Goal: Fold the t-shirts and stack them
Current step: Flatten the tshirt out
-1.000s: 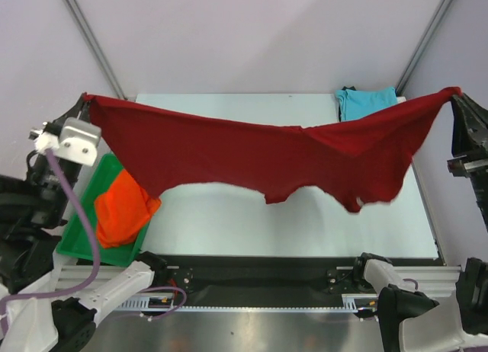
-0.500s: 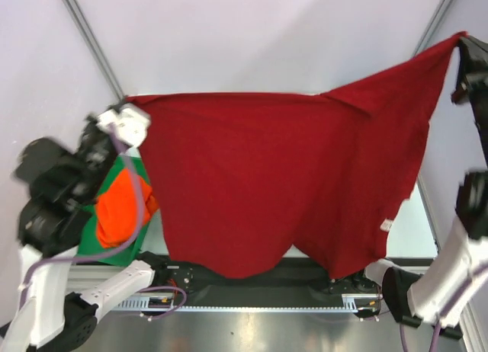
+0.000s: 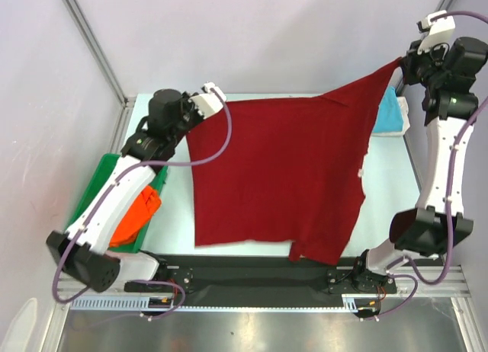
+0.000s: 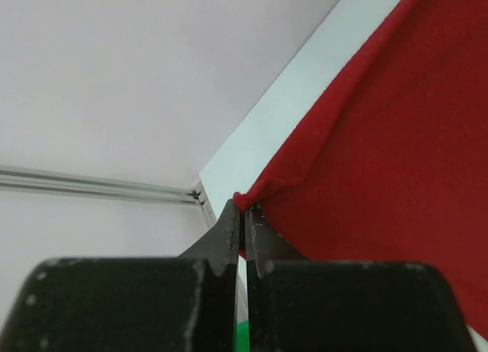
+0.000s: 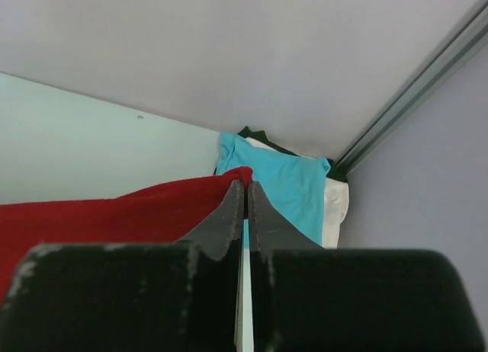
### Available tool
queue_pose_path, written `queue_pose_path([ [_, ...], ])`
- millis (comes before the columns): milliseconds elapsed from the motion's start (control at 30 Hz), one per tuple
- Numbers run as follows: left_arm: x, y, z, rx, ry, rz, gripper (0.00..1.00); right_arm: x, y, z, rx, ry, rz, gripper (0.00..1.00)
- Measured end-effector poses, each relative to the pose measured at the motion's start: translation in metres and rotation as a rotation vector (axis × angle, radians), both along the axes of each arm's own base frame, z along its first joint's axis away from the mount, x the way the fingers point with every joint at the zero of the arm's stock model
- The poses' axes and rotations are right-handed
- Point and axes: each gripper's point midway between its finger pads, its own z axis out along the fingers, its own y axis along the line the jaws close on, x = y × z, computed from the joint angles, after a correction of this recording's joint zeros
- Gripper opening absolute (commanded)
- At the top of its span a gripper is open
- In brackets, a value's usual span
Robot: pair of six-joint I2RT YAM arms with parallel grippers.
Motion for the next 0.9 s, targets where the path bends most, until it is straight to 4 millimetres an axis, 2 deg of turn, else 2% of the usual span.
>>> queue_pose_path([
  [67, 0.011, -0.002, -0.001, -0.001, 0.004, 0.015, 0.00, 0.011, -0.003, -0.003, 0.001, 0.004, 0.000, 0.00],
  [133, 0.021, -0.004, 0.015, -0.015, -0.031, 0.027, 0.01, 0.018, -0.005, 0.005, -0.008, -0.015, -0.001, 0.00],
  [200, 0.024, -0.004, 0.039, -0.040, -0.083, 0.032, 0.00, 0.018, -0.007, 0.017, -0.022, -0.046, -0.004, 0.00],
  [267, 0.022, -0.003, 0.073, -0.074, -0.154, 0.036, 0.00, 0.013, -0.006, 0.037, -0.042, -0.096, -0.007, 0.00],
  [367, 0.011, 0.003, 0.122, -0.133, -0.257, 0.038, 0.00, -0.005, -0.003, 0.065, -0.068, -0.165, -0.011, 0.00],
  [467, -0.012, 0.011, 0.151, -0.176, -0.318, 0.029, 0.00, -0.038, 0.003, 0.093, -0.103, -0.232, -0.019, 0.00],
  [600, -0.053, 0.025, 0.175, -0.213, -0.363, 0.003, 0.00, -0.105, 0.018, 0.125, -0.171, -0.332, -0.036, 0.00],
  [733, -0.094, 0.038, 0.190, -0.245, -0.397, -0.031, 0.00, -0.176, 0.035, 0.151, -0.225, -0.432, -0.058, 0.00],
  [833, -0.123, 0.046, 0.200, -0.270, -0.428, -0.054, 0.01, -0.222, 0.045, 0.169, -0.249, -0.503, -0.084, 0.00],
  [900, -0.135, 0.050, 0.203, -0.281, -0.436, -0.068, 0.00, -0.246, 0.050, 0.179, -0.257, -0.546, -0.097, 0.00],
])
